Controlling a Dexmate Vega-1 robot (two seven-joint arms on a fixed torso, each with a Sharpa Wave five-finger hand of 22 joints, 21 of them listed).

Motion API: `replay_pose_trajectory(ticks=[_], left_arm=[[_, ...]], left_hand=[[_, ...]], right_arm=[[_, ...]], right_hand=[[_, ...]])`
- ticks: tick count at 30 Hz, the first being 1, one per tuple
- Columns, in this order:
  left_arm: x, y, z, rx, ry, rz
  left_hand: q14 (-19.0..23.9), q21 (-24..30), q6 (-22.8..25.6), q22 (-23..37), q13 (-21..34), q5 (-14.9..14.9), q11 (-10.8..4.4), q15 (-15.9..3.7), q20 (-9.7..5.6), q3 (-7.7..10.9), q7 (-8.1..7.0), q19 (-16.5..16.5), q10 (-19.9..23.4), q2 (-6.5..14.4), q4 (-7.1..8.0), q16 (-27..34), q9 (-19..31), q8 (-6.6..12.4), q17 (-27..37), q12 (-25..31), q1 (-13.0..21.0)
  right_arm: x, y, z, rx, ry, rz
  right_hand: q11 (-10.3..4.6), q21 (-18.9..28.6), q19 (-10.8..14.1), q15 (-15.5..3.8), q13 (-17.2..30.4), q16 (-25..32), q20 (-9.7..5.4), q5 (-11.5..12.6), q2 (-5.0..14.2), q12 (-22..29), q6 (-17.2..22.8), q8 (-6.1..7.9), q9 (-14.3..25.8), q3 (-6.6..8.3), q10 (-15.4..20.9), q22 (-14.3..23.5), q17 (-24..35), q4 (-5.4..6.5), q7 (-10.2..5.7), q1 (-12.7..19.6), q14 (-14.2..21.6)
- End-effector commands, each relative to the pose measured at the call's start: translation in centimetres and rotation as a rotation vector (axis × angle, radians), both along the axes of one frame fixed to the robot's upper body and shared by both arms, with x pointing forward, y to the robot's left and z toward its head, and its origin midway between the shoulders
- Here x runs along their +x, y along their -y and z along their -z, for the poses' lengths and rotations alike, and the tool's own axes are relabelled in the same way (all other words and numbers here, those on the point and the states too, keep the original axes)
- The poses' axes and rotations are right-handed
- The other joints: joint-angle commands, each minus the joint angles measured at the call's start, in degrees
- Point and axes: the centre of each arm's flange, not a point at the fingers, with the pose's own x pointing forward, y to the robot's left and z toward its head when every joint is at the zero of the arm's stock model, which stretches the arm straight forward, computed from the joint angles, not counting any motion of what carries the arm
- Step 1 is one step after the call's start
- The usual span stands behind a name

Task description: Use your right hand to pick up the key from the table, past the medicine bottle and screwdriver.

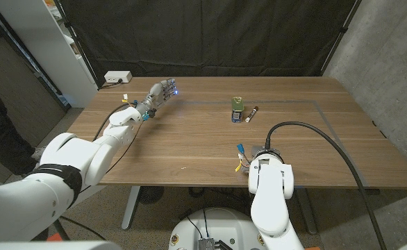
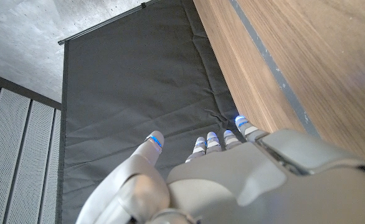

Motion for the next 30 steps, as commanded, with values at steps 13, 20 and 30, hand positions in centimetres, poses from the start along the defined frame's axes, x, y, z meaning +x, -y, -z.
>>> replay_pose_trajectory(ticks=[13,20,30], left_arm=[[0.32,0.02,-0.06,0.0,-0.02,-0.016],[0.2,0.2,-0.3,0.002,-0.006,-0.01],[0.03,0.49,-0.6,0.001,0.012,0.002]], left_hand=[[-0.75,-0.21,-0.45,0.21,0.13,0.14,0.05,0.18,-0.09,-0.36,0.01,-0.33,-0.8,1.04,0.08,0.12,0.21,0.15,0.24,0.03,-0.47],[-0.74,-0.23,-0.43,0.21,0.13,0.13,-0.02,0.16,-0.18,-0.46,-0.01,-0.32,-0.78,0.91,0.06,0.14,0.21,0.16,0.25,0.05,-0.53],[-0.86,-0.25,-0.63,0.21,0.13,0.1,-0.12,0.12,-0.3,-0.68,-0.16,-0.27,-0.98,0.6,0.06,0.12,0.21,0.1,0.26,-0.01,-0.7]], right_arm=[[0.58,0.3,0.09,0.018,-0.007,-0.013],[0.7,0.56,0.26,0.019,-0.012,-0.017],[1.02,0.8,0.87,0.009,-0.015,-0.02]], right_hand=[[-0.31,0.61,0.39,-1.62,-0.82,1.19,-0.36,0.39,0.64,1.05,3.98,1.67,-0.32,-0.49,3.13,0.03,-0.19,-0.21,-0.5,0.53,2.6],[-0.88,0.87,0.65,-1.95,-0.96,1.37,-0.63,0.55,0.73,1.74,6.33,2.56,-0.68,-0.36,4.89,0.01,0.18,-0.7,-0.67,1.61,3.61],[-1.68,1.41,1.26,-3.07,-1.72,1.64,-1.41,1.22,1.8,2.27,9.47,2.93,-1.98,1.04,6.5,-0.01,0.22,-2.46,-1.24,6.13,4.71]])
